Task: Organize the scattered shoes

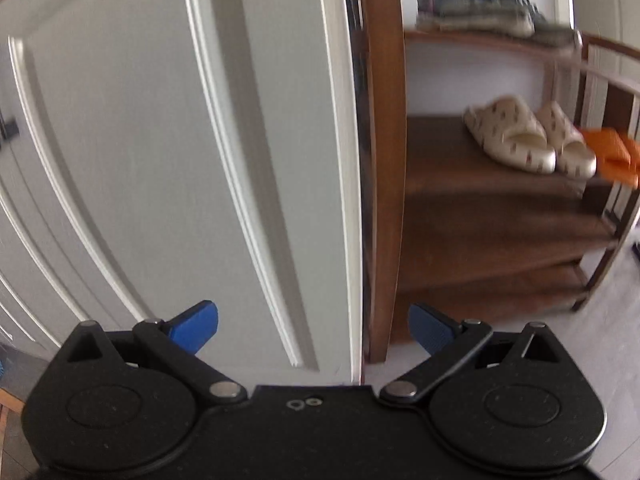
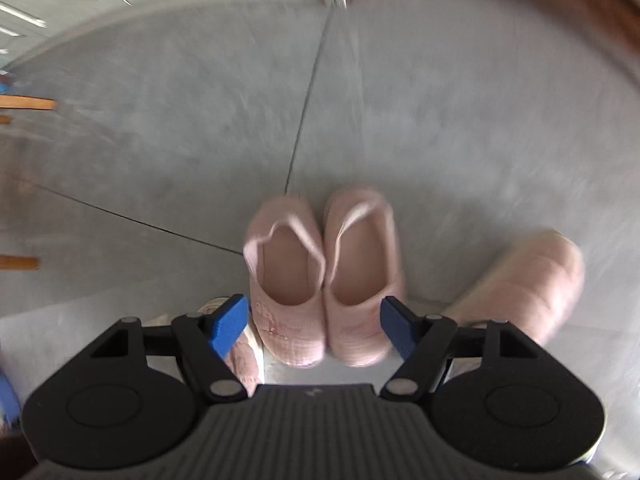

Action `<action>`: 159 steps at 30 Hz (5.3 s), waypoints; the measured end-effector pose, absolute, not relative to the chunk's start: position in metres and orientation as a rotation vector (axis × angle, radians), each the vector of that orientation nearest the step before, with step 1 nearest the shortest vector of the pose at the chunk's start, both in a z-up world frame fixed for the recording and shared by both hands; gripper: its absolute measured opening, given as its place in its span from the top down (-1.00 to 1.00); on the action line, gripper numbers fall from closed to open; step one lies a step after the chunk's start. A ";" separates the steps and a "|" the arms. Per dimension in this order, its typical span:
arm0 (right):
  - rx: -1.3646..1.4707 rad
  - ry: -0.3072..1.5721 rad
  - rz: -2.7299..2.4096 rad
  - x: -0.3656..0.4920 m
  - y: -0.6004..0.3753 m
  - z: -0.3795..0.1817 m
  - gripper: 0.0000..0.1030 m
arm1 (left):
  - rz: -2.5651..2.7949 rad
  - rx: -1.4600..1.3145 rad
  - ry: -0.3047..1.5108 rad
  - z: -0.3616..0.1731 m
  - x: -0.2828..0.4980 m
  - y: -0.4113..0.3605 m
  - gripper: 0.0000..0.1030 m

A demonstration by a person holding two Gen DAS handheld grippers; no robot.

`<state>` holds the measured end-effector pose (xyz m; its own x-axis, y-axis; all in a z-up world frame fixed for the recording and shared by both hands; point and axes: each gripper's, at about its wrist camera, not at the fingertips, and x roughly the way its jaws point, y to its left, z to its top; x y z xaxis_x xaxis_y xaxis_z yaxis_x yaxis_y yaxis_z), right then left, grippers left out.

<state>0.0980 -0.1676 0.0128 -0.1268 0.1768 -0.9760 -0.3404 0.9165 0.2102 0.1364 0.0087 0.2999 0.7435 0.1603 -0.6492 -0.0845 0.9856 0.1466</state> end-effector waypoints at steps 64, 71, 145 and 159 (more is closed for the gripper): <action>0.287 0.706 0.354 0.240 -0.330 0.194 0.89 | 0.107 0.147 0.481 0.322 0.149 -0.097 -0.98; 0.292 1.087 0.165 0.251 -0.348 0.090 -0.55 | 0.101 0.151 0.519 0.295 0.148 -0.108 -0.98; 0.319 0.788 0.031 0.288 -0.316 -0.037 0.80 | -0.011 0.299 0.425 0.117 0.230 -0.121 -0.98; 0.252 0.673 0.054 0.222 -0.425 0.302 0.81 | -0.121 0.173 0.374 0.373 0.212 -0.172 -0.99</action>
